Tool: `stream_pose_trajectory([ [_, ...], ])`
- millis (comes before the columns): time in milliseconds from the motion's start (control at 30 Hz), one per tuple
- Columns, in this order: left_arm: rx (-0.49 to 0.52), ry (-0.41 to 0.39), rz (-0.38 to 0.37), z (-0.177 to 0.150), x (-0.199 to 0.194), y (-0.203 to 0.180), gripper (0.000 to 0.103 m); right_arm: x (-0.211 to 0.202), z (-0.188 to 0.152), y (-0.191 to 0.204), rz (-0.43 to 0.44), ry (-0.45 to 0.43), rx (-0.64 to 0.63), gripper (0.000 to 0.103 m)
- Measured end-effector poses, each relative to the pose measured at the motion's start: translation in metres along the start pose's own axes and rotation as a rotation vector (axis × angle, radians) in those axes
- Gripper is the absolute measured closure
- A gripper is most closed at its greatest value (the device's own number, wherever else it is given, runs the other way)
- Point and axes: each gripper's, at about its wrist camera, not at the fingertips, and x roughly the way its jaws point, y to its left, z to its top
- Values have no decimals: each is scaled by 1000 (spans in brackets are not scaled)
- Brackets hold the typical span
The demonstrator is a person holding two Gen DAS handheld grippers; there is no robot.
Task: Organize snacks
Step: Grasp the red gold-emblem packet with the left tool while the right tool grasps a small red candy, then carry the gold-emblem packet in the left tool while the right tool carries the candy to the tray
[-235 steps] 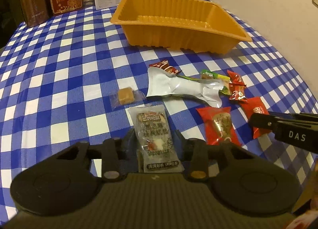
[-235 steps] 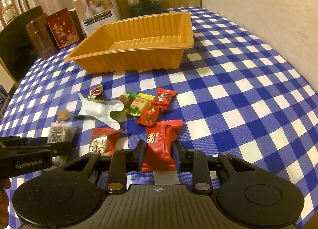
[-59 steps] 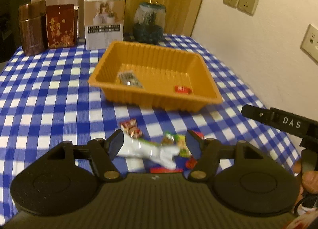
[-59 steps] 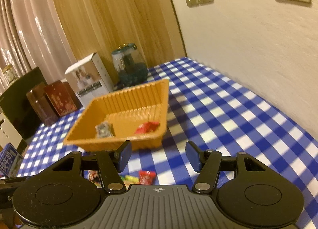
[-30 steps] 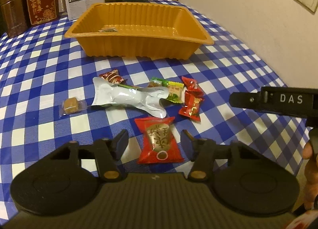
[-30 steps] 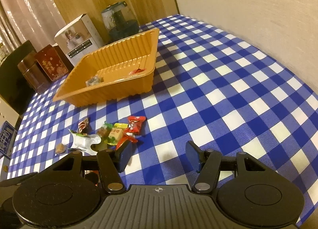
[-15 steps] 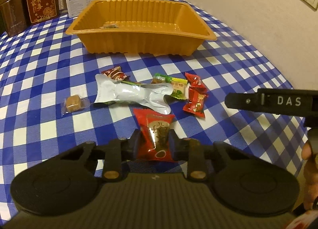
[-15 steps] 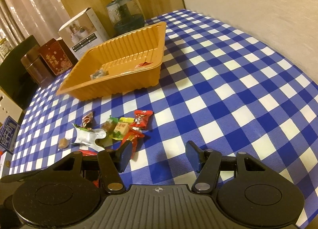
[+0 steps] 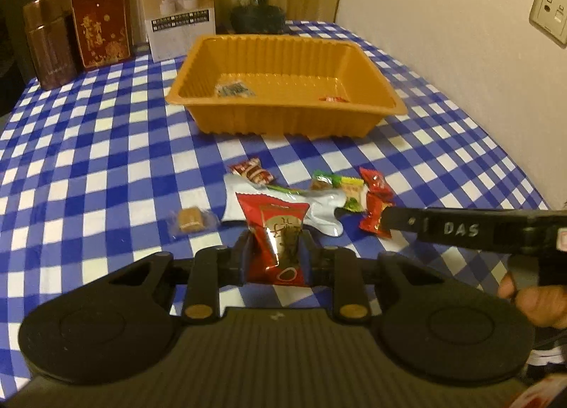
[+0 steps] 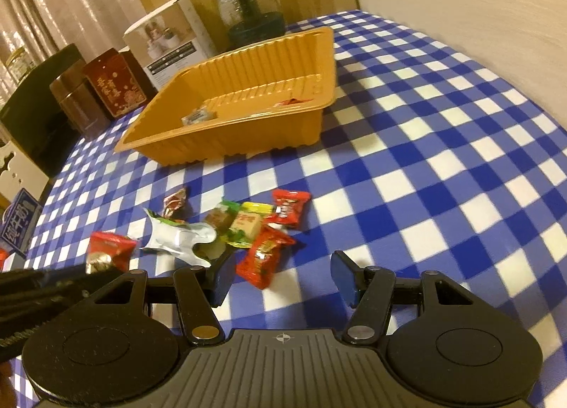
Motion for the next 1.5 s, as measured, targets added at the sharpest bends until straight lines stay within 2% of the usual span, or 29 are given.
stream_pose_trajectory([
  [200,-29,2,-1,0,2,11,79,15,1,8,-8,6,-9,43],
  [267,-41,6,-6,0,4,13,79,19,1,10,-19,14,-13,51],
  [400,-52,9,-9,0,5,15,79,23,1,14,-31,8,-21,54],
  [467,-51,9,-8,0,6,15,79,24,1,16,-36,7,-38,58],
  [700,-60,9,-3,1,7,14,79,29,-6,29,-85,-2,-163,68],
  [733,-61,9,-3,1,7,14,79,30,-8,31,-91,-5,-181,70],
  [767,-61,10,-3,1,7,14,79,31,-9,33,-98,-6,-201,77],
  [800,-61,11,-3,1,7,14,79,31,-10,36,-105,-5,-218,78],
  [1167,-56,8,-17,1,6,12,79,13,-10,28,-84,5,-155,79],
  [1500,-55,-44,-57,15,-5,0,79,-24,5,30,-53,-107,-170,79],
])
